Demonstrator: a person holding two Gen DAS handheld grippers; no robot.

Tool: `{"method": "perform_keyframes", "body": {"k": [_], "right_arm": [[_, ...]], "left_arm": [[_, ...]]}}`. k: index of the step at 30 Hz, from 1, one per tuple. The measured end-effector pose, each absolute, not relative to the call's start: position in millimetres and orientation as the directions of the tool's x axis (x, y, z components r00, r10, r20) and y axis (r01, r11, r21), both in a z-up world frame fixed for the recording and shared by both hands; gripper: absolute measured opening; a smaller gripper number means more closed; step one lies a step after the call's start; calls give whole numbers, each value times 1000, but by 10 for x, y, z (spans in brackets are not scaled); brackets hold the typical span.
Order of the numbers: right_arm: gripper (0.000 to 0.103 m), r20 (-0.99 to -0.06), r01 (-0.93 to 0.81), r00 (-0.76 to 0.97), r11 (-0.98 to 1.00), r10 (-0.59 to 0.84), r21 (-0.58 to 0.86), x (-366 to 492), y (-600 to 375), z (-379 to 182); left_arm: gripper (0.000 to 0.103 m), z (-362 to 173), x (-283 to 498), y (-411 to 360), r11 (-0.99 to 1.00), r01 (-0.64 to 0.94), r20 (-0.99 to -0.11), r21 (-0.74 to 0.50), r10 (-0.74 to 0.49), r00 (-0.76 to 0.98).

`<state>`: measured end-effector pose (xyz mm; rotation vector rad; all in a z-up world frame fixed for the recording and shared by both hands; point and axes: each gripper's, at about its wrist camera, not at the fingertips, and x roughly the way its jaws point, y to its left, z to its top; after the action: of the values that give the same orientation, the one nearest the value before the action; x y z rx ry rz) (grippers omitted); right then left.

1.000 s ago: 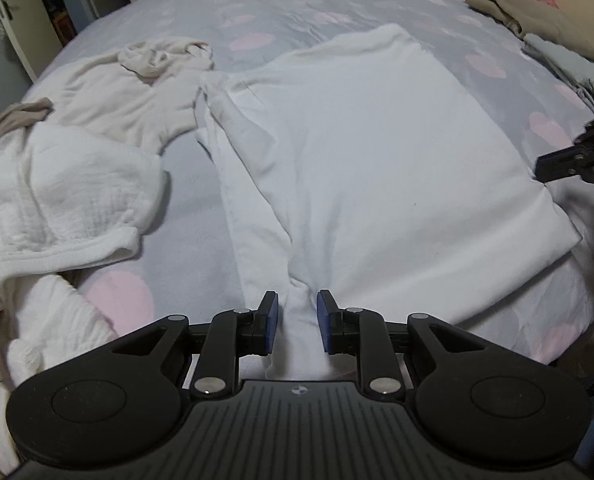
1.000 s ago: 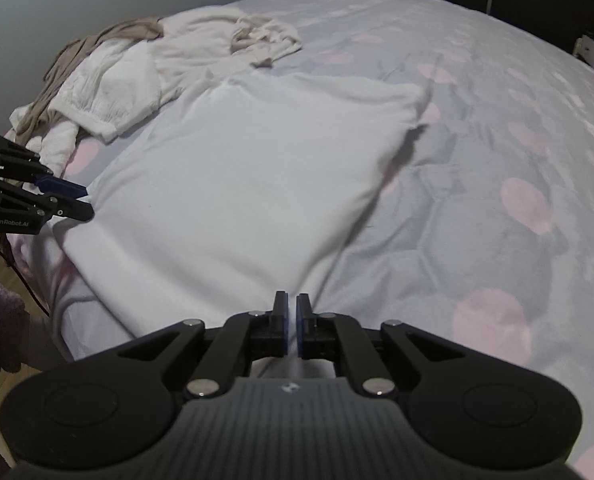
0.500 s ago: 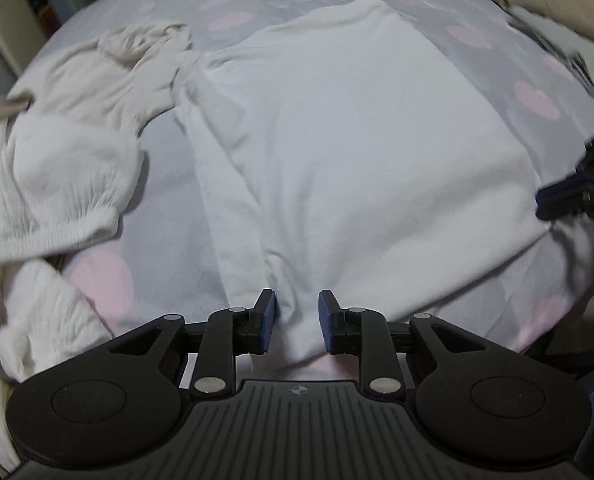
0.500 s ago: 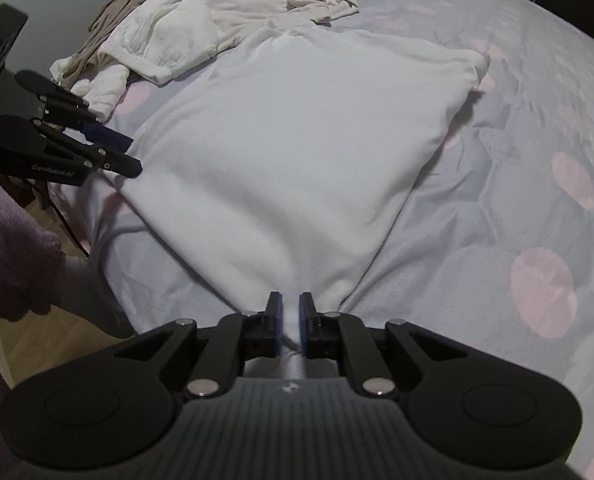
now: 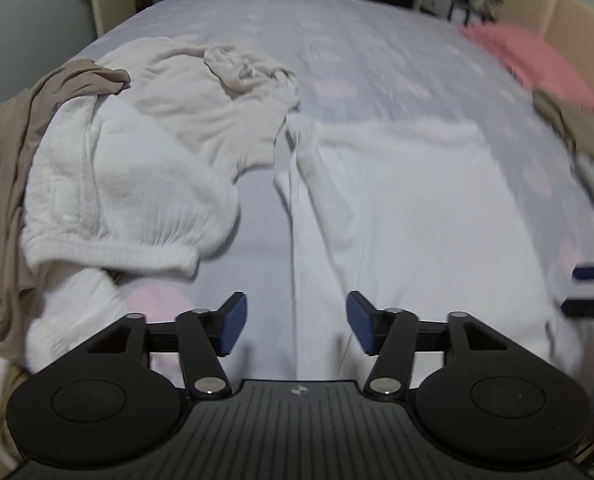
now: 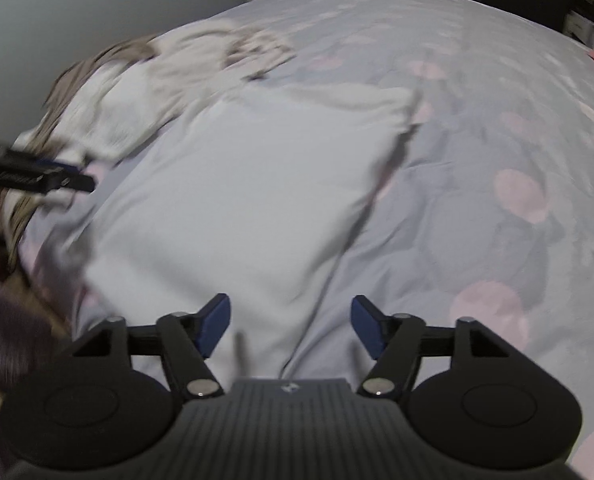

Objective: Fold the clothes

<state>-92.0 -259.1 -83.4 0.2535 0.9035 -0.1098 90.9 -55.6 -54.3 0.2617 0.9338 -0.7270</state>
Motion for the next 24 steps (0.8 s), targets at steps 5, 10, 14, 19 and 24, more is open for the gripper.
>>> {"method": "perform_keyframes", "body": {"k": [5, 10, 14, 19, 24], "right_arm": [[78, -791, 291, 612, 931, -4, 220, -714, -2793, -864], [79, -783, 348, 622, 890, 17, 296, -521, -2966, -922], [79, -786, 390, 616, 848, 49, 358, -394, -3129, -1050], [80, -772, 425, 625, 780, 114, 459, -220, -3321, -1236], [80, -738, 431, 660, 732, 144, 528, -91, -3424, -1327]], "left_arm": [[60, -590, 1091, -872, 734, 667, -798, -128, -476, 370], [60, -793, 1308, -1078, 751, 640, -814, -159, -467, 346], [61, -985, 1432, -1115, 755, 628, -835, -189, -460, 302], [77, -1158, 1579, -1109, 752, 599, -826, -276, -504, 252], [82, -1195, 1636, -1229, 730, 630, -821, -266, -514, 249]]}}
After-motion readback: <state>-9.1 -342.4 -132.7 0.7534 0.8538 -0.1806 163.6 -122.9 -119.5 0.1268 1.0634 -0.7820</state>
